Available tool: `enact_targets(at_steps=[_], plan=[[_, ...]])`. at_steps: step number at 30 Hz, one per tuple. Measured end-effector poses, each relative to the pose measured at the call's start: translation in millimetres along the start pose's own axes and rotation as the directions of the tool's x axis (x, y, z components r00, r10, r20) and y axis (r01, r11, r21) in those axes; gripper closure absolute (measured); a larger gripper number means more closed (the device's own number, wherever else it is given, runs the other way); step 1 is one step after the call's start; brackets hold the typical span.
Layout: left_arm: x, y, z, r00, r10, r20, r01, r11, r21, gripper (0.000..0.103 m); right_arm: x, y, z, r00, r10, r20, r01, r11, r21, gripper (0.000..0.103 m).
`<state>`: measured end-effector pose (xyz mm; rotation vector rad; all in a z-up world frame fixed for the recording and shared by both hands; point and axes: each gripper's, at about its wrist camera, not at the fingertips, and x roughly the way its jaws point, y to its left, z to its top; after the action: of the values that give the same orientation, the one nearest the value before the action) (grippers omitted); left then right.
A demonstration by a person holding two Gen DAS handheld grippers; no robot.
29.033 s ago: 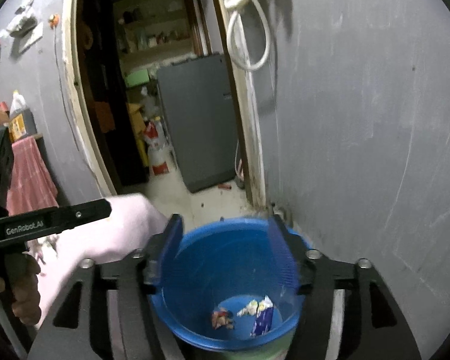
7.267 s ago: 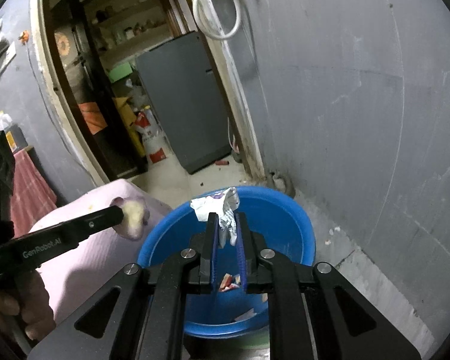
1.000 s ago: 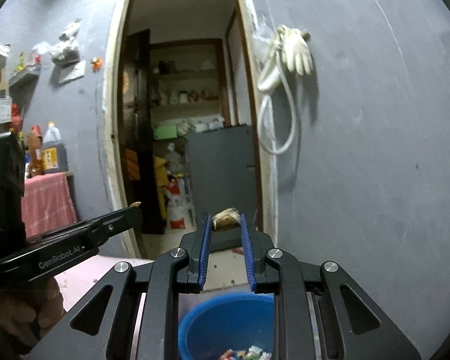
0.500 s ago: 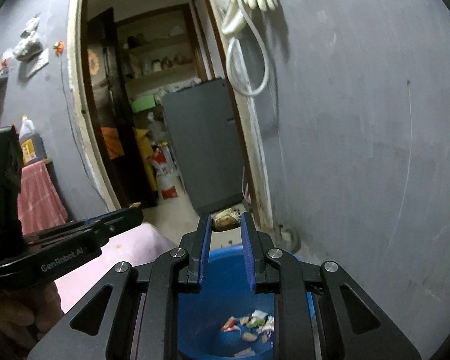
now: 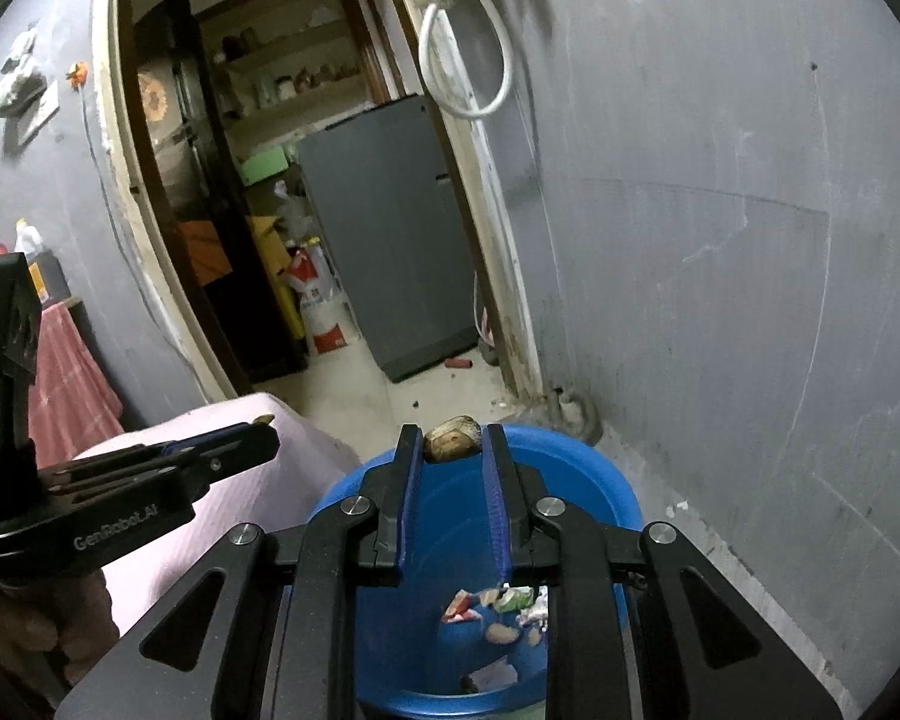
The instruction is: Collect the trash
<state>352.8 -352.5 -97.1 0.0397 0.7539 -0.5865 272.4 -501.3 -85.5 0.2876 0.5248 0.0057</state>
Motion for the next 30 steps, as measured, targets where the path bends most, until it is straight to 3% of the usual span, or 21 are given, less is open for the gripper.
enact_targets(at_steps=[15,23,30], plan=[[4.6,8.2,-2.5,0.998,0.009,-0.059,-0.012,0.999,-0.042,0.091,10.7,-7.7,-3.9,0.998,-0.014,-0.066,0.016,0.999,0.035,0.084],[-0.3,7.3,-2.4,0.999,0.007,-0.046,-0.01,0.998,-0.06,0.081,9.3,-6.9,-0.9,0.998,-0.017,-0.065,0.019,0.999,0.036,0.074],[-10.2,9.6,3.1,1.0,0.022,-0.022,-0.023,0.997,-0.079,0.071,4.0,-1.0,5.3,0.999,-0.02,-0.045,0.021,0.999,0.028,0.073]])
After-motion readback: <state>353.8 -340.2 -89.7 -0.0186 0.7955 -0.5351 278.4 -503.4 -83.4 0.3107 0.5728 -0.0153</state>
